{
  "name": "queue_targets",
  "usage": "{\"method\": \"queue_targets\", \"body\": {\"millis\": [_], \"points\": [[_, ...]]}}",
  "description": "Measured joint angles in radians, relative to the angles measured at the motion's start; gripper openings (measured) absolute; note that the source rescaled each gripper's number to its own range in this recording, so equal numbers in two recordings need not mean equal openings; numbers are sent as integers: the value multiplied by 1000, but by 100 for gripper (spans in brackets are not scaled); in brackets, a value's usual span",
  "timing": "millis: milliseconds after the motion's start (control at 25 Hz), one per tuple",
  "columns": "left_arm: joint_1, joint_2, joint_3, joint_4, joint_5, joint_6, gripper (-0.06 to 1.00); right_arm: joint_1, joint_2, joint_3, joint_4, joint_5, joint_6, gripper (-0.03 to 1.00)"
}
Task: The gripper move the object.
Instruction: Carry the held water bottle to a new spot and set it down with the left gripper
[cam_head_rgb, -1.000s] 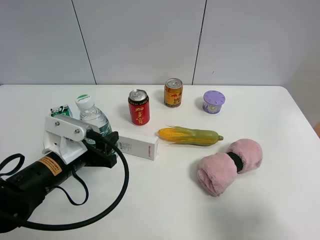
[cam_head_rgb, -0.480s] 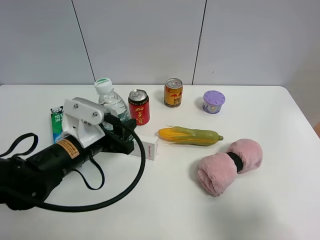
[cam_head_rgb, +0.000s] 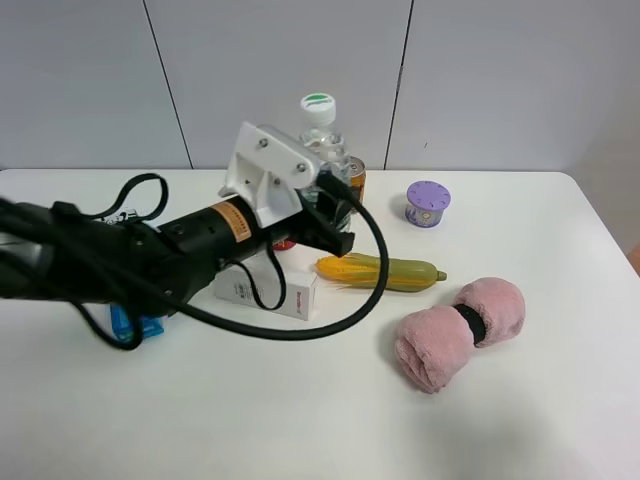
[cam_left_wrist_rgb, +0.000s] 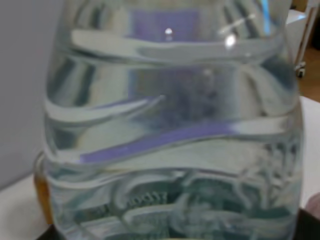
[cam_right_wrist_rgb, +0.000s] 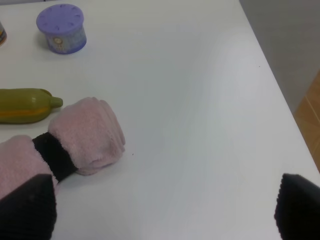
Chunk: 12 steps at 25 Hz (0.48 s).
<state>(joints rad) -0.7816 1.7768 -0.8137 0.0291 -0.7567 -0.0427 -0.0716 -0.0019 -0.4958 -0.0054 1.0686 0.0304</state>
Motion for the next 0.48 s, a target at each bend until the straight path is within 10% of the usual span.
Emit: {"method": "queue_targets", "body": {"millis": [480], "points": [[117, 309, -366, 240, 60, -253, 6, 0, 0, 0, 0, 0, 0, 100]]}}
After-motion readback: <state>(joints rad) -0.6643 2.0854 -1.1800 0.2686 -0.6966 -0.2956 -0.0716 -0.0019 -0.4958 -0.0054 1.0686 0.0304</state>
